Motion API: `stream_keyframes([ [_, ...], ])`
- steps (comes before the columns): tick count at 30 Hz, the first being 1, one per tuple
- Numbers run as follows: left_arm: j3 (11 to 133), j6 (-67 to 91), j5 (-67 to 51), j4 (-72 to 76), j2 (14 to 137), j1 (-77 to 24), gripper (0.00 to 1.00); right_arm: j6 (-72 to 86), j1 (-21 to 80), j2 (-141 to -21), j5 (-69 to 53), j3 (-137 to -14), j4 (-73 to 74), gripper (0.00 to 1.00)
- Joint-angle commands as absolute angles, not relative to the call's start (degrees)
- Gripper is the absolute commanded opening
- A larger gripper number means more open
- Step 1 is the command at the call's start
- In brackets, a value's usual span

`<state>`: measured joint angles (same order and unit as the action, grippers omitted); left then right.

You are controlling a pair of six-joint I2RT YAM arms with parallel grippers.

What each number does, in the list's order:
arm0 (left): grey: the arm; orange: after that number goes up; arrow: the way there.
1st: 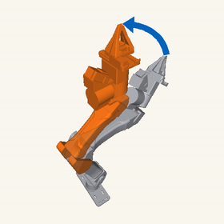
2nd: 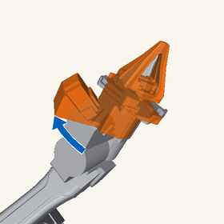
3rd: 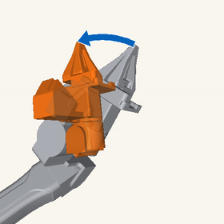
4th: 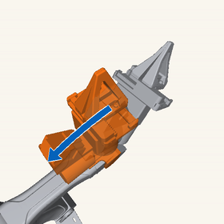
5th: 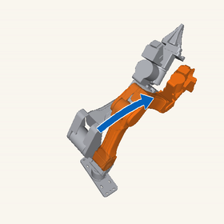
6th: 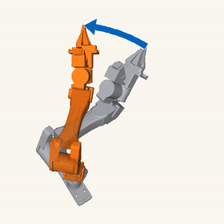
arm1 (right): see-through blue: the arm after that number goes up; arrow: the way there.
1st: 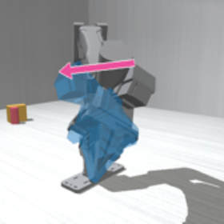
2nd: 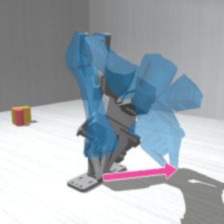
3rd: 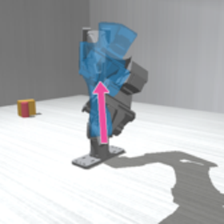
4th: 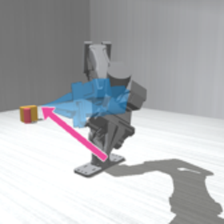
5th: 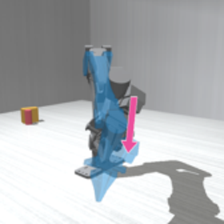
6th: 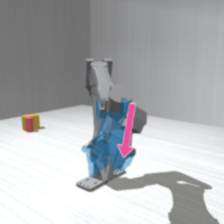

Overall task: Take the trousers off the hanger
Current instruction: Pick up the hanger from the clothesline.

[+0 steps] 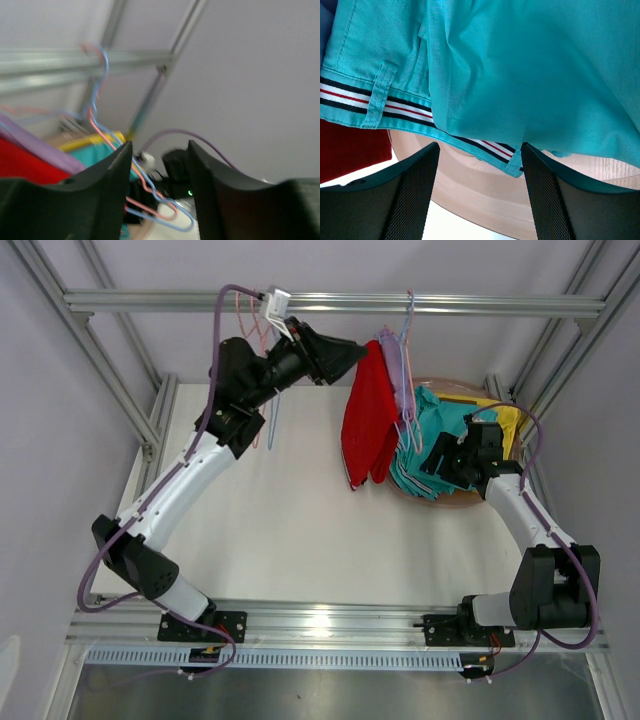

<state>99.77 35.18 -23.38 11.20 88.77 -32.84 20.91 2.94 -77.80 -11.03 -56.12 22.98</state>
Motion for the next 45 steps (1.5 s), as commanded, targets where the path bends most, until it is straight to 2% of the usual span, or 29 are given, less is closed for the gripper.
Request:
stream_keyframes([
  [1,96.1,39.8,-33.7,16.5,89.8,-32.4,0.56,20.3,3.3,-77.0,-11.7,-56.3,23.6,0.71],
  [3,98.1,41.4,-37.0,13.5,90.5,-32.4,0.66,20.4,3.3,-76.8,-12.0,-56.3,23.5,0.71],
  [8,102.7,41.5,-44.2,-3.2,94.1,-32.4,0.72,20.8,3.3,-77.1,-13.6,-55.9,22.4,0.71],
  [10,104.1,43.8,-46.9,-4.9,95.8,-32.4,0.72,20.9,3.3,-77.1,-14.0,-55.8,22.2,0.71],
  [12,103.7,48.6,-52.6,-0.9,98.8,-32.4,0.69,21.0,3.3,-77.0,-14.3,-55.8,22.1,0.71],
  [15,101.0,62.6,-57.0,15.6,102.1,-32.8,0.65,20.8,3.3,-76.6,-14.6,-55.6,22.4,0.71],
  [17,101.4,62.7,-55.0,15.3,102.7,-33.3,0.65,20.8,3.3,-76.2,-14.5,-55.5,22.8,0.71],
  [20,106.5,53.9,-47.4,1.7,104.1,-35.3,0.67,20.8,3.3,-75.9,-14.6,-55.5,22.9,0.71],
  [25,112.8,54.2,-41.0,-5.7,108.8,-36.0,0.68,20.7,3.3,-76.2,-14.9,-55.4,22.2,0.71],
  [37,124.4,58.8,-38.1,-5.2,117.0,-36.6,0.66,20.9,3.1,-77.2,-15.4,-54.8,20.7,0.71],
  [43,125.6,63.8,-40.1,-0.4,119.4,-37.8,0.60,21.0,2.8,-77.5,-15.4,-54.5,20.6,0.71],
  [45,126.1,64.2,-40.5,1.7,119.4,-38.3,0.55,21.0,2.8,-77.7,-15.5,-54.2,20.4,0.71],
])
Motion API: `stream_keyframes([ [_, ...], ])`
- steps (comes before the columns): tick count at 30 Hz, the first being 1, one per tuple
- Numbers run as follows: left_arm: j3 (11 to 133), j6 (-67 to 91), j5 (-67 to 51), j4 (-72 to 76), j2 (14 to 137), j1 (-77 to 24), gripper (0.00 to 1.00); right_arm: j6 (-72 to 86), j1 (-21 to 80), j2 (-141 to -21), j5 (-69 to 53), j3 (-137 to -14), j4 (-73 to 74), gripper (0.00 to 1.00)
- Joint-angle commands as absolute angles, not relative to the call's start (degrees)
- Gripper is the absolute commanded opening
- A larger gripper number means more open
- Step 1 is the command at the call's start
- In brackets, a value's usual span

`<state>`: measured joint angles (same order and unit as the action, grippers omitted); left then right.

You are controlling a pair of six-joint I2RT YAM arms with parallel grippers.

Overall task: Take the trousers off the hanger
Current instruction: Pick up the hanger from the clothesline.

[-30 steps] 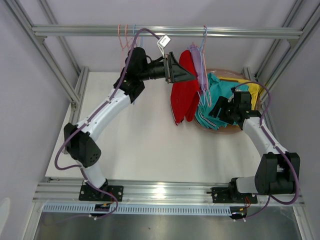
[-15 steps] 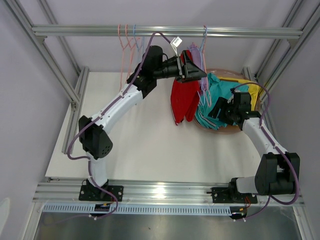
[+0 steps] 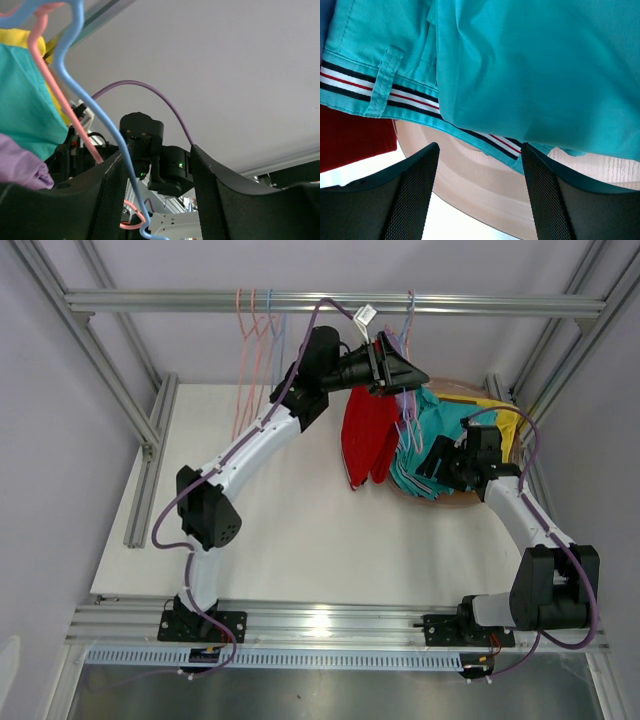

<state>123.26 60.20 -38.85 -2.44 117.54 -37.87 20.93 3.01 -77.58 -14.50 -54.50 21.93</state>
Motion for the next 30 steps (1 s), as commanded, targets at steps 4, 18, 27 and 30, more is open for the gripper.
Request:
stream_keyframes([
  [4,126.0,63.9,-40.8,1.7,119.3,-38.8,0.55,21.1,2.8,-77.7,-15.6,-54.0,20.2,0.71],
  [18,121.7,64.0,-40.1,4.2,119.9,-40.9,0.10,21.3,2.8,-77.7,-16.0,-53.7,20.0,0.71],
  [27,114.5,58.5,-35.1,5.6,112.7,-42.0,0.01,21.3,3.0,-77.4,-16.2,-53.5,19.8,0.71],
  [30,113.4,55.7,-33.3,6.4,110.1,-42.6,0.00,21.3,3.0,-77.5,-16.2,-53.6,19.8,0.71],
])
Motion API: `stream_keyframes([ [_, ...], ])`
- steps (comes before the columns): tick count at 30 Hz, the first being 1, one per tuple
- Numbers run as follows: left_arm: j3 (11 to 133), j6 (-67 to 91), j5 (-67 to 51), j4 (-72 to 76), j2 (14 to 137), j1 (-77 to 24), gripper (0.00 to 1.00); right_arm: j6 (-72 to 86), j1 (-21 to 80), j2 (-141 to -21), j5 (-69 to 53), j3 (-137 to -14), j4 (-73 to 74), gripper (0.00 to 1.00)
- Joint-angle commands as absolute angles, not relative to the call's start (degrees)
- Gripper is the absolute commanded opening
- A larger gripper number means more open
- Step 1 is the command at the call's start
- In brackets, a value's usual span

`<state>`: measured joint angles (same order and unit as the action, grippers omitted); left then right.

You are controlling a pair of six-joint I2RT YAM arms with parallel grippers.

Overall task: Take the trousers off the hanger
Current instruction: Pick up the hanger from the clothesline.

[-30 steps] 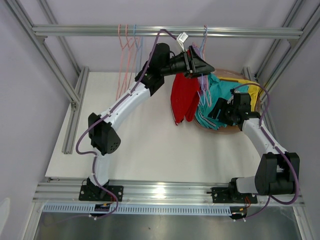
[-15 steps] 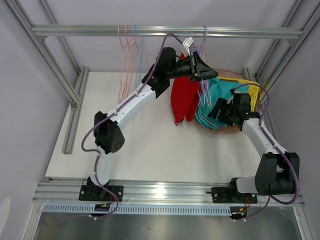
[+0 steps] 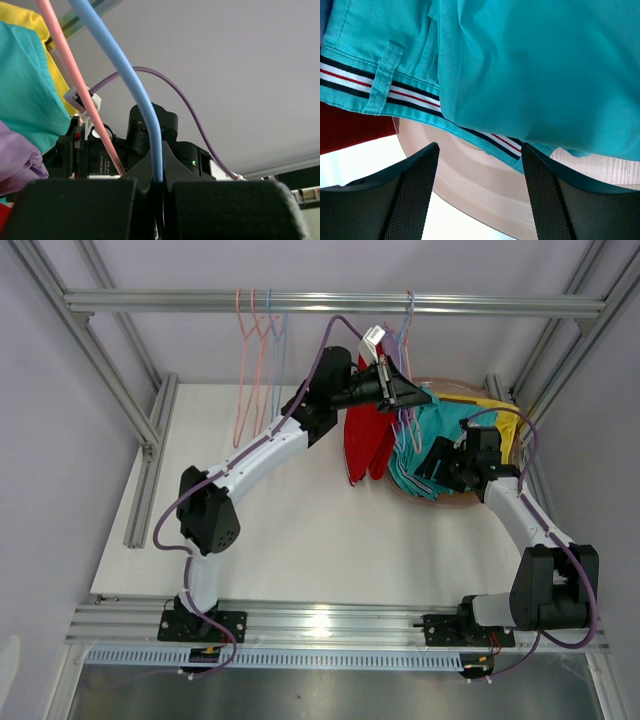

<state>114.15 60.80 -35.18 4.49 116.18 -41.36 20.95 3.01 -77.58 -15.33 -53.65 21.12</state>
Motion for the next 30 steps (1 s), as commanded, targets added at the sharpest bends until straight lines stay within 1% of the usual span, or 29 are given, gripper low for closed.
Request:
stream_keyframes([
  [1,113.5,55.2,-33.0,6.5,109.6,-42.7,0.00,21.3,3.0,-77.4,-16.3,-53.6,19.9,0.71],
  [7,115.0,51.3,-32.8,8.3,107.9,-43.0,0.00,21.3,3.0,-77.3,-16.4,-53.6,19.9,0.71],
  [15,122.2,49.9,-33.5,8.3,109.5,-43.0,0.00,21.3,3.0,-77.8,-16.4,-53.8,19.6,0.71],
  [22,128.5,47.6,-32.6,4.7,110.3,-42.9,0.00,21.3,2.9,-78.2,-16.5,-53.8,19.3,0.71],
  [23,130.9,46.7,-32.3,4.0,110.7,-42.9,0.00,21.3,2.9,-78.2,-16.6,-53.8,19.2,0.71],
  [30,132.7,45.2,-31.2,1.9,110.4,-42.2,0.00,21.3,2.8,-78.3,-16.4,-54.0,19.4,0.72],
])
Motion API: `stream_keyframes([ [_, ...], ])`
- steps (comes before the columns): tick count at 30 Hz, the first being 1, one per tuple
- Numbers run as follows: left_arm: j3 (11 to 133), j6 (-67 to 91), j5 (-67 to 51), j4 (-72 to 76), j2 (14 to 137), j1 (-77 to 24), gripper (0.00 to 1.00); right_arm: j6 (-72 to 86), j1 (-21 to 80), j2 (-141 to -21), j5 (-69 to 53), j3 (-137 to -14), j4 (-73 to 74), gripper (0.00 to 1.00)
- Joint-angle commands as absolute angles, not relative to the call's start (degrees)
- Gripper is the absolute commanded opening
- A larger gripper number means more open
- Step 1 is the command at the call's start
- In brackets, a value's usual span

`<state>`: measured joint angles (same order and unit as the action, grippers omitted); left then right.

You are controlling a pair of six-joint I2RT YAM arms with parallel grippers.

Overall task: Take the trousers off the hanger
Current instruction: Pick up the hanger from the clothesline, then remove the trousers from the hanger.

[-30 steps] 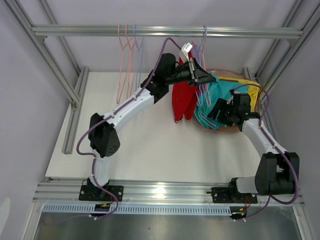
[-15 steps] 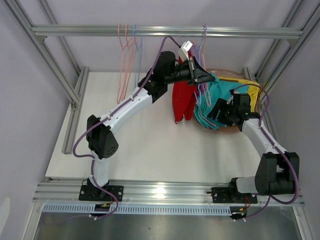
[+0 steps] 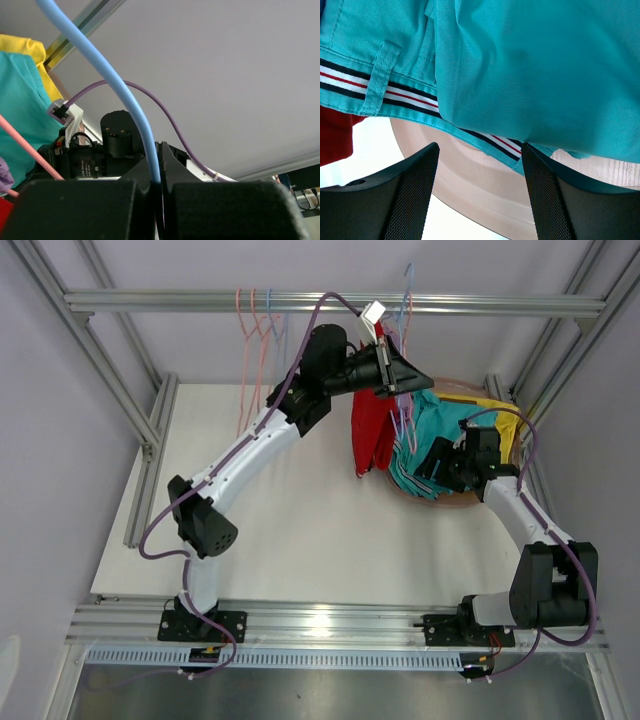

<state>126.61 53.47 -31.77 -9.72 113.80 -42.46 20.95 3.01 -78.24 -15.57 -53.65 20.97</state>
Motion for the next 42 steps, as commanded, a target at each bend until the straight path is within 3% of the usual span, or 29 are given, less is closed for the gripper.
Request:
stream_keyframes([
  [1,132.5,44.9,-31.0,1.6,110.2,-42.0,0.00,21.4,2.7,-78.3,-16.4,-53.9,19.5,0.72],
  [21,99.6,34.7,-16.6,-0.4,86.5,-41.7,0.00,20.6,3.7,-73.9,-15.5,-55.5,23.2,0.72],
  [34,77.2,35.5,-5.2,3.9,72.0,-41.7,0.00,19.1,4.9,-63.2,-13.4,-58.0,25.4,0.77],
  [42,72.2,37.4,3.8,1.5,65.7,-41.9,0.00,17.0,10.3,-57.5,-11.8,-59.4,24.4,0.77],
])
